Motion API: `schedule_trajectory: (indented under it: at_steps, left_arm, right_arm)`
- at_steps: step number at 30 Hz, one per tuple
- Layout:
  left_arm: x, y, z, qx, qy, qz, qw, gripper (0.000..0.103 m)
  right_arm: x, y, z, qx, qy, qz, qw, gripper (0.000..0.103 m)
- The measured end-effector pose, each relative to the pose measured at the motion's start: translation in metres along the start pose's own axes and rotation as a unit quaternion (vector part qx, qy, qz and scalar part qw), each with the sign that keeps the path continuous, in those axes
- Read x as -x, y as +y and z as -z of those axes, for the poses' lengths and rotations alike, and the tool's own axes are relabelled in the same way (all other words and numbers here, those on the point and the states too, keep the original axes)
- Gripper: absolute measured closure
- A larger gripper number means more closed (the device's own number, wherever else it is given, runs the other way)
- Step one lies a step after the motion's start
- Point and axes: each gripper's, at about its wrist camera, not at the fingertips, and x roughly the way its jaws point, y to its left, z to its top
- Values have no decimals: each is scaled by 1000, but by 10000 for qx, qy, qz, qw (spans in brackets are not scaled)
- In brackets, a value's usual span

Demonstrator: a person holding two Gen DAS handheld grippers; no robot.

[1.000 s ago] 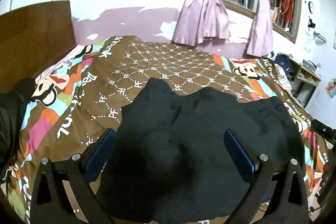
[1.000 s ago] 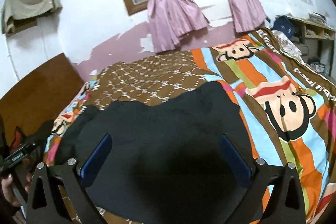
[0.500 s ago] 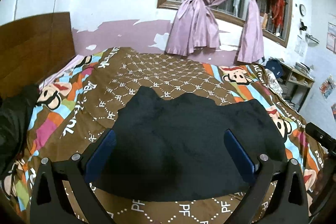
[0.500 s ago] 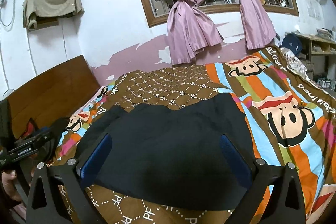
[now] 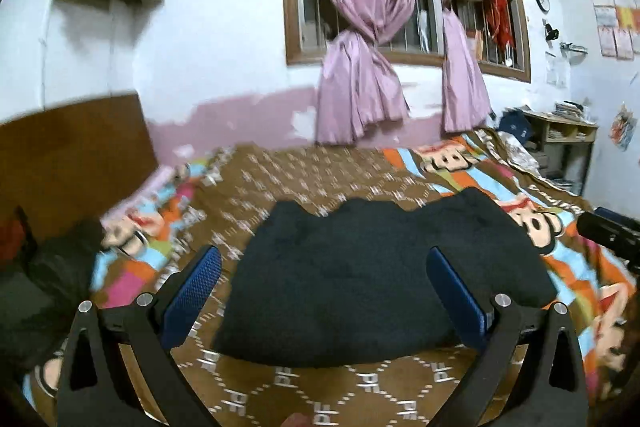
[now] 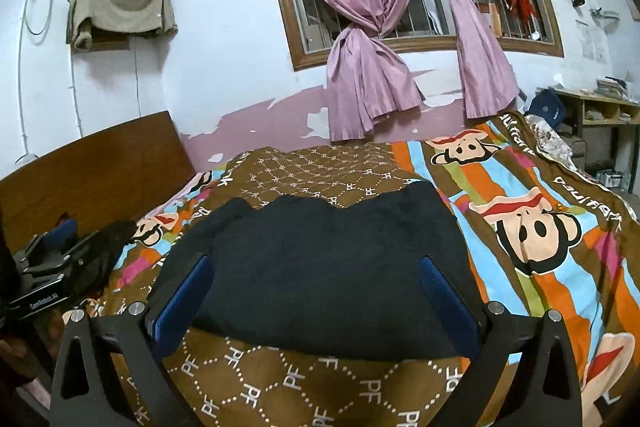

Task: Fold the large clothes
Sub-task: 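Pull both tools back from the folded jacket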

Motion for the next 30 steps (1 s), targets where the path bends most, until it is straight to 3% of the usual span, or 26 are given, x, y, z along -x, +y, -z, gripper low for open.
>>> schedule_trajectory:
  at_steps: [7,10,13,18,22,30]
  left_arm:
    - [15,5,35,66,-322,79,9994,2]
    - [10,6,46,89,-53,325,9994,2]
    - [15,3,59,-1,9,129,9999,2]
    - [16,4,79,-6,147,254,9996,2]
    - [18,6,95,118,283,389,9988,2]
    - [20,-2,109,-119,233,298,9992,2]
  right_arm:
    - [-1,17,20,337,94,638,9973,0]
    - [-3,21,31,218,65,461,9987,0]
    - [2,27,47,266,-198,321,9989,0]
    - [-7,44,71,734,102,485,9961,0]
    - [-11,41,80,652,240,534,9962,0]
    - [-9,38,86,550,211,589,9965,0]
